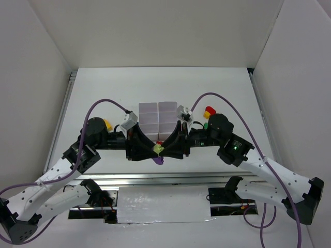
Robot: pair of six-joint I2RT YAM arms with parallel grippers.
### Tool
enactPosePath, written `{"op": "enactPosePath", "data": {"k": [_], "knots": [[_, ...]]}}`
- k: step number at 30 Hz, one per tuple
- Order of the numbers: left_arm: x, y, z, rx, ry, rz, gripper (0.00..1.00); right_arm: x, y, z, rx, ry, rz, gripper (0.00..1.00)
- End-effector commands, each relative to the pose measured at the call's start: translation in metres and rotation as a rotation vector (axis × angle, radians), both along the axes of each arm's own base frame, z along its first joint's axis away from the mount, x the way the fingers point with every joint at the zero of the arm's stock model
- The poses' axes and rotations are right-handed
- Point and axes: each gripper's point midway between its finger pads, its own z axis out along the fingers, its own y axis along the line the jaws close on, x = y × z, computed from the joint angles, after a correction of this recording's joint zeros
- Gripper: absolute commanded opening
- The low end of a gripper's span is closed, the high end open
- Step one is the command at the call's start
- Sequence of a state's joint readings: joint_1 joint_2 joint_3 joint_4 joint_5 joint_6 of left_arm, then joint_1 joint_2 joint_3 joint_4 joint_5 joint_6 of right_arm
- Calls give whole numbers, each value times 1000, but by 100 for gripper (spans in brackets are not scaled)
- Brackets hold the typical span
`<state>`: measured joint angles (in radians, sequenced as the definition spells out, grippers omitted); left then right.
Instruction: Sort the legos into containers by color
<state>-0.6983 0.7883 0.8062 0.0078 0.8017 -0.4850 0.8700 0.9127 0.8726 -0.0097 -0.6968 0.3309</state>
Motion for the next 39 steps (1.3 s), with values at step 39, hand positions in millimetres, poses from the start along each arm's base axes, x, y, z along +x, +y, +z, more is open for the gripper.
{"op": "enactPosePath", "data": {"k": [39], "knots": [[66,6,19,34,-28,346,0,107,-53,-1,1,-48,-480,0]]}}
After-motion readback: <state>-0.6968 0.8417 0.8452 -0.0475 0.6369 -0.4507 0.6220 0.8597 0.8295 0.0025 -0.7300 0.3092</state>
